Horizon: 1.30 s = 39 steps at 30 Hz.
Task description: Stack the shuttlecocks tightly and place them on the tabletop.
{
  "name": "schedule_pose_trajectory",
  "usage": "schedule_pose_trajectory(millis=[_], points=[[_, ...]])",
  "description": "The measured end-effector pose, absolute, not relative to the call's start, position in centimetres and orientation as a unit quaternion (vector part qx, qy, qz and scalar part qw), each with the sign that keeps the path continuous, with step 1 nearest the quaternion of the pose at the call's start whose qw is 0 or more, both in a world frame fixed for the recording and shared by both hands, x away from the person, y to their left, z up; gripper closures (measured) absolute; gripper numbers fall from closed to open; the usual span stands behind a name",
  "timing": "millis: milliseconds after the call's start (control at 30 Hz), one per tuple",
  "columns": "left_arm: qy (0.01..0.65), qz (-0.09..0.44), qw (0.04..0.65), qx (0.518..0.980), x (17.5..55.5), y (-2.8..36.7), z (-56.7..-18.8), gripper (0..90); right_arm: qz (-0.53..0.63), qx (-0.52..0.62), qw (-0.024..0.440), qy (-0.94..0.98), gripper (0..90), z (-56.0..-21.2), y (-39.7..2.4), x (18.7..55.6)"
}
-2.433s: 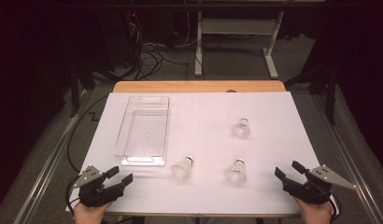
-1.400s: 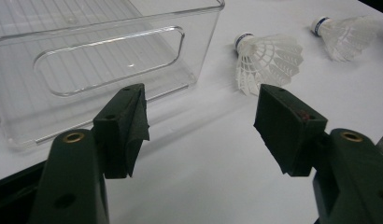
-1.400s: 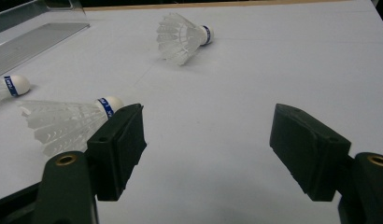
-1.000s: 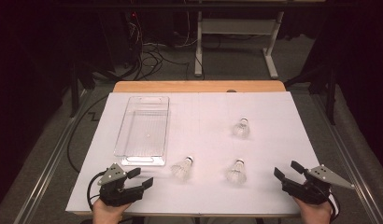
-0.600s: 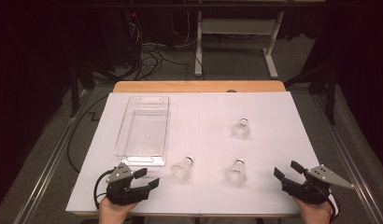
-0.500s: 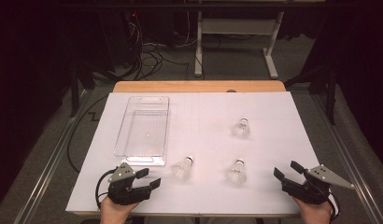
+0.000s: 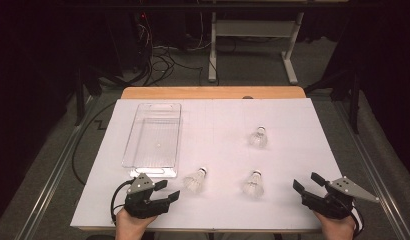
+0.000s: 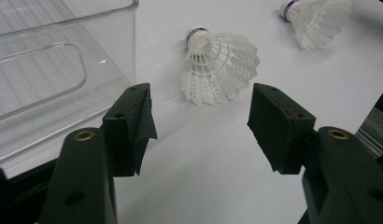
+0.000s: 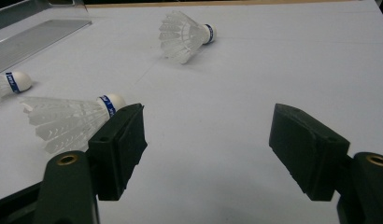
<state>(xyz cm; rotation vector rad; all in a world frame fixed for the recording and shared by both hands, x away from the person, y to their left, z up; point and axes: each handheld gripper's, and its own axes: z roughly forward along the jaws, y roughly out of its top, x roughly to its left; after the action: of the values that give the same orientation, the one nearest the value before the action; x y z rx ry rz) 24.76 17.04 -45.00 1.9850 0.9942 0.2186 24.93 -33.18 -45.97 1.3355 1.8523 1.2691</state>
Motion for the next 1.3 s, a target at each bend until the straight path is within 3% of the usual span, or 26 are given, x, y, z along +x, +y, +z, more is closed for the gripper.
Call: schedule_pose_trajectory(millis=[567,1300], points=[[0.393,0.089,0.435,0.805,25.3,15.3,-45.2,40.6,0.468,0.493,0.260,0.685,27.4,-46.0,-33.2,24.9],[0.378,0.132,0.406,0.822,26.5,13.5,-44.8,42.6,0.470,0.494,0.259,0.684,27.3,-46.0,-33.3,24.9]])
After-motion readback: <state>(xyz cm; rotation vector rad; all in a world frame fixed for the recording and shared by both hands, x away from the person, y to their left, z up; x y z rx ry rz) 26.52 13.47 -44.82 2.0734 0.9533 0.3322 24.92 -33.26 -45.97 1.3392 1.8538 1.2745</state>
